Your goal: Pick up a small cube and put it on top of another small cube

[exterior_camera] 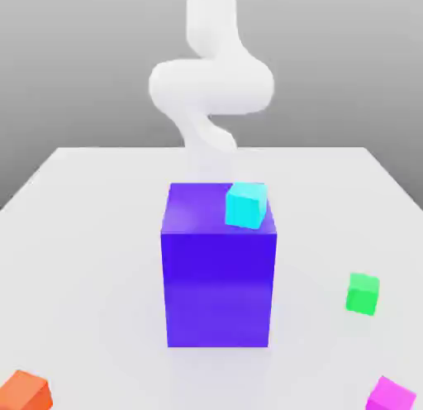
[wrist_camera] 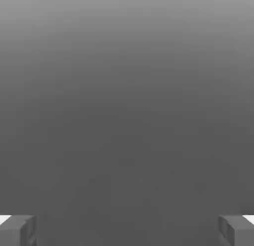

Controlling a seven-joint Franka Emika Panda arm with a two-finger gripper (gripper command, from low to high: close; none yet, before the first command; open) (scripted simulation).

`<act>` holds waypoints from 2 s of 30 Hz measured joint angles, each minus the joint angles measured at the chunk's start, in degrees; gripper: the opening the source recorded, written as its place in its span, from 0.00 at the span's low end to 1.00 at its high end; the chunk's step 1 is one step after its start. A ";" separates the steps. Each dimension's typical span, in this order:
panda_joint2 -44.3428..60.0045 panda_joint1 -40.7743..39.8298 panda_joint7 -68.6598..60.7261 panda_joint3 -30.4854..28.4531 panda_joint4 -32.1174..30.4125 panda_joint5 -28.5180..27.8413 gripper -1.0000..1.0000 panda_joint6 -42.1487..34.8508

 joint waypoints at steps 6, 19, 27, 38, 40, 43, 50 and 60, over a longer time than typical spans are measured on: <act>12.81 3.10 -4.35 1.40 1.24 -0.18 0.50 3.17; 39.83 9.24 -12.43 5.66 3.82 -2.05 0.50 9.90; 56.57 12.67 -16.11 7.59 5.45 -5.08 0.50 13.95; 72.96 16.05 -16.32 6.62 8.12 -8.91 0.00 21.98; 72.96 16.04 -16.34 6.64 8.12 -8.89 0.00 21.94; 71.92 15.87 -16.54 6.89 7.87 -8.65 0.00 21.12; 58.58 15.30 -18.96 12.53 -0.82 -2.57 0.00 16.83; 39.30 22.59 -19.05 20.49 -21.56 5.30 0.00 18.96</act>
